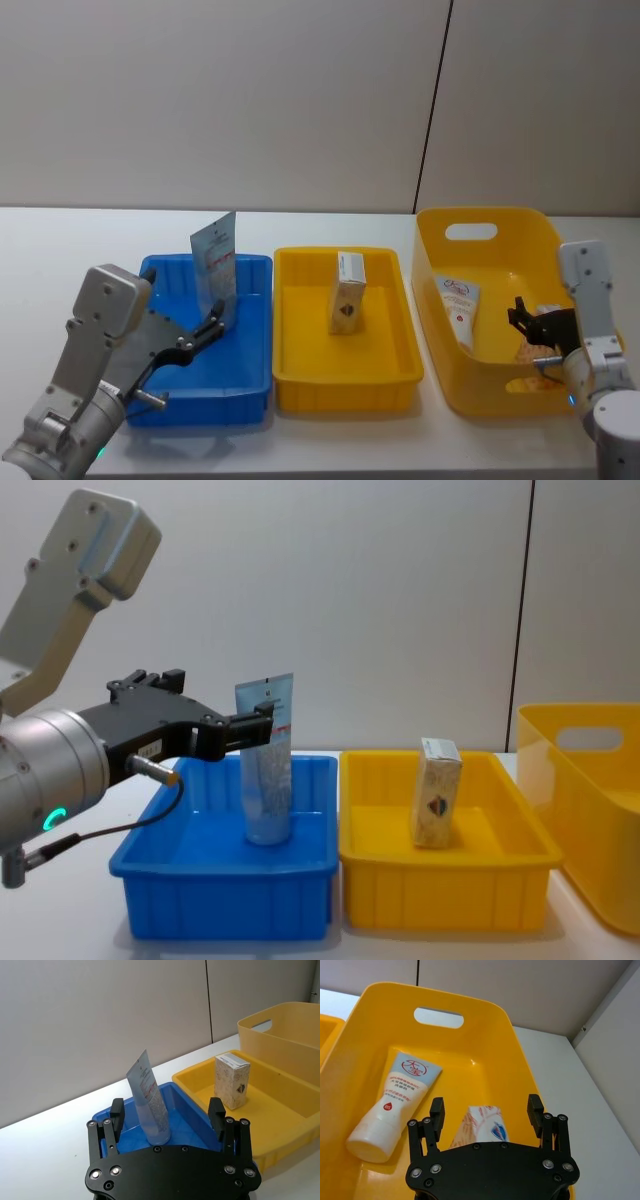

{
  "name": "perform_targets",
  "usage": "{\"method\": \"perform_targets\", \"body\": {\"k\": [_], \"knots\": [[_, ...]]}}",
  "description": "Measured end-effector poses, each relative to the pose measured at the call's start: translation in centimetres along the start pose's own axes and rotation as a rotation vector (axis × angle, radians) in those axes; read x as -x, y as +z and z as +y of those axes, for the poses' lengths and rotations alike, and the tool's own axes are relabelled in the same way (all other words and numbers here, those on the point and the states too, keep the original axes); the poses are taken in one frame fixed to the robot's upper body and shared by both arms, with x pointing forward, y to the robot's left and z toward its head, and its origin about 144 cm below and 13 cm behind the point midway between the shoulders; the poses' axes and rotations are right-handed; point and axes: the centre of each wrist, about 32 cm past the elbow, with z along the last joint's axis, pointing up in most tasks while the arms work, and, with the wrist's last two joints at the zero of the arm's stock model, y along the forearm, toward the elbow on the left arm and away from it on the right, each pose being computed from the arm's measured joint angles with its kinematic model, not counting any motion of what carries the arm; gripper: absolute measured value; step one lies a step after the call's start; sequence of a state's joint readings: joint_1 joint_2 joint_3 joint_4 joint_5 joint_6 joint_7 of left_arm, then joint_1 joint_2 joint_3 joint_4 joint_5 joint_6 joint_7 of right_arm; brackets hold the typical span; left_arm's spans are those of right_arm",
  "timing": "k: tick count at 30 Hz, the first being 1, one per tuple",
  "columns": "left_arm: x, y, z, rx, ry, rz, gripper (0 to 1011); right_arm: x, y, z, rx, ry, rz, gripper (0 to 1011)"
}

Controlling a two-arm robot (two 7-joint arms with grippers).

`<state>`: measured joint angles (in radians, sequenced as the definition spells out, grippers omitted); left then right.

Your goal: Bimanual collaborative sorting of washing and personal care products

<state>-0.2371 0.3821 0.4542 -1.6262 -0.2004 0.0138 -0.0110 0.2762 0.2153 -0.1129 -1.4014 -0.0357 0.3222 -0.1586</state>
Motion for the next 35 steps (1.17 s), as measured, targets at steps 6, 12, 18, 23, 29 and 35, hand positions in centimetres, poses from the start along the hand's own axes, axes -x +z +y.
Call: {"method": "perform_targets", "body": {"k": [6,12,18,23,29,35], "knots": [[0.0,0.0,0.0,0.000,0.000,0.000,1001,-0.2,0.4,-0.2,-0.037,0.004,0.027,1003],[0.0,0.0,0.0,0.000,0.000,0.000,1001,-0.6,1.2,-0.6,-0.095,0.014,0.077,1003],[0.0,0.0,0.0,0.000,0.000,0.000,1001,-1.2,2.2,-1.1,-0.171,0.029,0.141,1003],[0.0,0.0,0.0,0.000,0.000,0.000,1001,-1.8,3.3,-1.6,-0.247,0.045,0.204,1004],[0.0,0.0,0.0,0.000,0.000,0.000,1001,-2.3,4.3,-2.0,-0.319,0.062,0.267,1003],[0.0,0.0,0.0,0.000,0.000,0.000,1001,-2.6,4.9,-2.2,-0.354,0.070,0.295,1003]]}}
